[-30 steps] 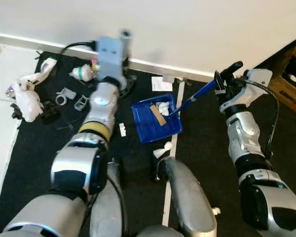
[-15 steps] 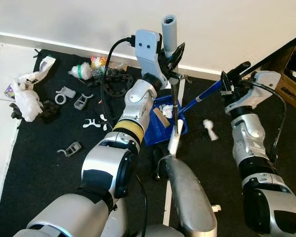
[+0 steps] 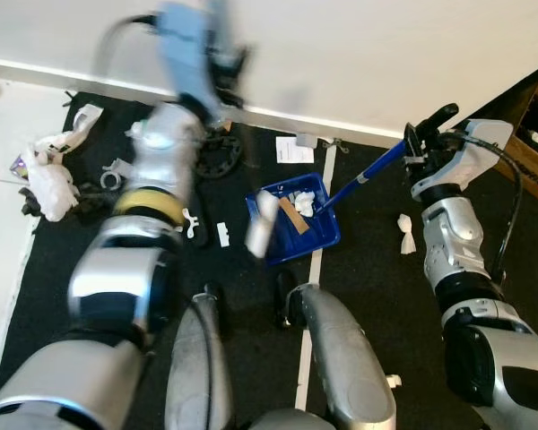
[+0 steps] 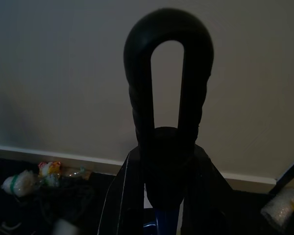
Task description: Sweep floor
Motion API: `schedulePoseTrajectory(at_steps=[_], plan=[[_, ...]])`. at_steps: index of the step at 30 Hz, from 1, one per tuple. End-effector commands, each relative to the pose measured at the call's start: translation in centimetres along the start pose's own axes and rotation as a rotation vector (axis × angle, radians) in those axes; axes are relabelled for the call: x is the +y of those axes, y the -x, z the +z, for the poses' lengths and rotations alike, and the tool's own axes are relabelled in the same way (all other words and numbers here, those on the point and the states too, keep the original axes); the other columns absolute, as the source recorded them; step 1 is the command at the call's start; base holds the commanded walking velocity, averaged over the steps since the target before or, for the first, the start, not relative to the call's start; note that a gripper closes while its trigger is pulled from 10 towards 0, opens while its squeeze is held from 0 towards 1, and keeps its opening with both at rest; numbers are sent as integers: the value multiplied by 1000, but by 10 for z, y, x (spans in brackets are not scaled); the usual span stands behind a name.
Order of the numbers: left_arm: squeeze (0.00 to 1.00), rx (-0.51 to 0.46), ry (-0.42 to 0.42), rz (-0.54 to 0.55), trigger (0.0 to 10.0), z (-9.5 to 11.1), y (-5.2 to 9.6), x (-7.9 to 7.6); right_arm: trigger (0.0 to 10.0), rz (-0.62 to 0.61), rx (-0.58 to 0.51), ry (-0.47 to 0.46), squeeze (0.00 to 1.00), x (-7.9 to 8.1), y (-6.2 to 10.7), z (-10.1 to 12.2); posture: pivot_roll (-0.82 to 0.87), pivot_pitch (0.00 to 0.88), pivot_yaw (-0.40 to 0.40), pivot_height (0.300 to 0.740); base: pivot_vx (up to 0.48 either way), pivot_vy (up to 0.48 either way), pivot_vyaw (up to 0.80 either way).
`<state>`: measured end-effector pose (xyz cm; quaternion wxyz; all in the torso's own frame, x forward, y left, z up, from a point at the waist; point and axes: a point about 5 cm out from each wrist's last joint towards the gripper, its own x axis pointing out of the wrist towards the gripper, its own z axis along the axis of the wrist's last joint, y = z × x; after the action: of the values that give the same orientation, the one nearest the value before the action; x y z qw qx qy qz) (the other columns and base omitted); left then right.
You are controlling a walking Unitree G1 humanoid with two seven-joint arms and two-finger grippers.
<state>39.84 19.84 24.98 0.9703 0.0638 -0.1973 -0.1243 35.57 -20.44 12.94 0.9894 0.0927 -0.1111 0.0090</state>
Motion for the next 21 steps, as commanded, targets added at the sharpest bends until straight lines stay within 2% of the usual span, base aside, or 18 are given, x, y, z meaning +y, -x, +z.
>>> schedulePoseTrajectory(at_steps=[1, 2, 3, 4, 6, 7, 8, 9, 10, 14, 16, 19, 21], plan=[[0, -6, -5, -6, 10000, -5, 3, -5, 0, -58, 124, -62, 0, -6, 18, -29, 36, 299, -70, 740, 0, 0, 0], [0, -58, -37, 7, 10000, 3, 4, 2, 0, -59, 117, -62, 0, -7, 18, -27, 39, 297, -72, 740, 0, 0, 0], [0, -58, -37, 7, 10000, 3, 4, 2, 0, -59, 117, -62, 0, -7, 18, -27, 39, 297, -72, 740, 0, 0, 0], [0, -66, -109, 52, 10000, 9, 4, 12, 0, -59, 101, -59, 0, -8, 16, -24, 19, 305, -69, 740, 0, 0, 0], [0, -66, -109, 52, 10000, 9, 4, 12, 0, -59, 101, -59, 0, -8, 16, -24, 19, 305, -69, 740, 0, 0, 0], [0, -49, -193, 86, 10000, 12, 6, 21, 0, -58, 87, -59, 0, -7, 14, -21, 5, 309, -67, 740, 0, 0, 0], [0, -49, -193, 86, 10000, 12, 6, 21, 0, -58, 87, -59, 0, -7, 14, -21, 5, 309, -67, 740, 0, 0, 0], [0, -16, -238, 117, 10000, 9, 9, 27, 0, -56, 75, -60, 0, -6, 12, -19, -13, 319, -63, 740, 0, 0, 0], [0, 57, -289, 114, 10000, -8, 15, 23, 0, -41, 65, -52, 0, 0, 10, -18, -56, 345, -71, 740, 0, 0, 0], [0, 97, -303, 100, 10000, -19, 18, 16, 0, -32, 56, -48, 0, 4, 6, -15, -81, 386, -78, 740, 0, 0, 0], [0, 145, -339, 97, 10000, -27, 19, 12, 0, -25, 46, -46, 0, 7, 2, -11, -97, 444, -74, 740, 0, 0, 0], [0, 144, -353, 101, 10000, -25, 17, 12, 0, -21, 41, -44, 0, 8, 1, -9, -99, 446, -72, 740, 0, 0, 0], [0, 66, -393, 149, 10000, -4, 9, 22, 0, -12, 34, -42, 0, 7, 0, -6, -87, 469, -85, 740, 0, 0, 0]])
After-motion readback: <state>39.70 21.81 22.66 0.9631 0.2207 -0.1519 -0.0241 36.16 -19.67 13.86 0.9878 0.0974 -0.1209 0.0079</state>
